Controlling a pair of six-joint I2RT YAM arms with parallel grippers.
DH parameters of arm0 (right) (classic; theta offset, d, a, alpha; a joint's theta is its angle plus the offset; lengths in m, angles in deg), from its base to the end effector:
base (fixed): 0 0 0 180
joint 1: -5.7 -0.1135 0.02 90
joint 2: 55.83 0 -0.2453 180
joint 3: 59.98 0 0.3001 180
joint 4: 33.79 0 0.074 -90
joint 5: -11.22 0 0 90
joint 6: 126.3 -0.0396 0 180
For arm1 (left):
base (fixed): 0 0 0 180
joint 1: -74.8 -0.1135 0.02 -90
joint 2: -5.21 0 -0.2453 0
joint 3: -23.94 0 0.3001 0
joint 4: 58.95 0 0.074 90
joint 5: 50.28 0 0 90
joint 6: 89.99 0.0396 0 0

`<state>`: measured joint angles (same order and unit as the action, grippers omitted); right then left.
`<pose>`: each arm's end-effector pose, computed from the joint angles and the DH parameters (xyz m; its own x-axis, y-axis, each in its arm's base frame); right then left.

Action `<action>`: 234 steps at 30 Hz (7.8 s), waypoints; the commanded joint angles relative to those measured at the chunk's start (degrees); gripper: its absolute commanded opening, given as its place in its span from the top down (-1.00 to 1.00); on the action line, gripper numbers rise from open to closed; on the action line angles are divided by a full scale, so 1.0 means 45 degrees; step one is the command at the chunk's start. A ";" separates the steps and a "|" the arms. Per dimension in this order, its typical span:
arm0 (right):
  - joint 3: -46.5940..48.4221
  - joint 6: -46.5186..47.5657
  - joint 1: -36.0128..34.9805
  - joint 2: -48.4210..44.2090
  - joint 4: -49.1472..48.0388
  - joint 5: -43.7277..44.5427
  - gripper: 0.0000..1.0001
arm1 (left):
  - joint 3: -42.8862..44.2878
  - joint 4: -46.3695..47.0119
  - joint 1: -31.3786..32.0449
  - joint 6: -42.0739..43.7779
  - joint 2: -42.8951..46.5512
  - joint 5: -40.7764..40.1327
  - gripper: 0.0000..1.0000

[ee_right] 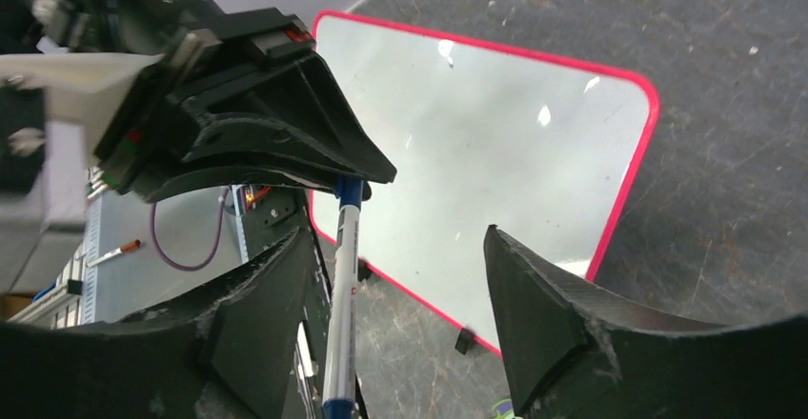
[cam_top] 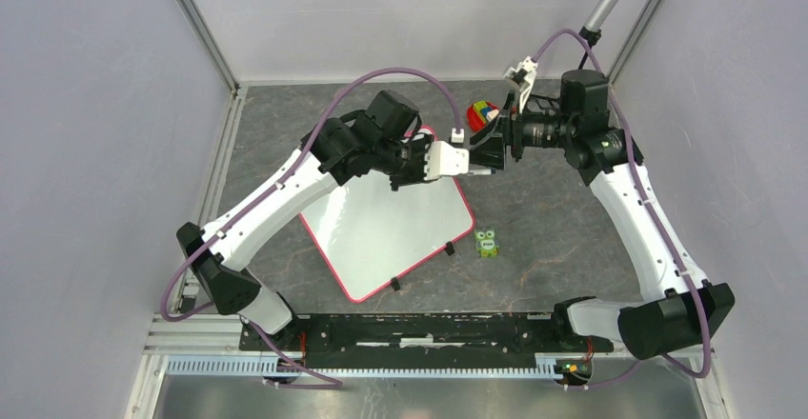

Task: Write a sentence on the whiteboard
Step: Open the whiteboard marker at the center of the board, then place the pen cap at the center of the board.

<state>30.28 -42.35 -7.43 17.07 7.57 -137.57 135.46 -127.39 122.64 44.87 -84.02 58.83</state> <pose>0.3046 0.1058 0.3991 -0.4865 -0.0574 -0.8718 -0.8320 0.3351 0.4422 0.2398 -0.2841 0.3923 0.2583 0.7077 -0.6576 0.9458 -0.0467 0.3213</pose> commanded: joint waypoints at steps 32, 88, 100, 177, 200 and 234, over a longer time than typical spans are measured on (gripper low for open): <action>-0.1555 -0.1296 -0.1092 -0.0307 -0.0962 -0.0241 0.39 | 0.0646 0.0497 0.0581 -0.0131 -0.0395 -0.1606 0.95; -0.1708 -0.1187 -0.1009 -0.0584 -0.0514 -0.0248 0.33 | 0.1517 0.0185 0.0581 -0.0459 -0.0788 -0.2585 0.95; -0.1589 -0.1353 -0.1021 -0.0483 -0.0670 -0.0062 0.37 | 0.1512 0.0185 0.1039 -0.0090 -0.0929 -0.2967 0.95; 0.0124 0.4962 0.1826 -0.0546 0.3040 -0.1030 1.00 | -0.0712 0.1289 -0.7621 -0.6533 0.1529 0.2420 0.95; -0.2546 0.5920 -0.0449 -0.1288 0.1749 0.1265 1.00 | -0.6945 0.2434 -1.2894 -0.6588 -0.1558 -0.1367 0.95; 0.0481 0.6818 -0.1536 0.1087 0.3757 0.3393 1.00 | -0.7994 0.2489 -1.2827 -0.4255 -0.3246 -0.0928 0.08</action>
<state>28.75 -13.98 -14.07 21.03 23.27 -123.80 101.47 -116.94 64.93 21.94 -98.75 53.63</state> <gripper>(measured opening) 0.164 0.415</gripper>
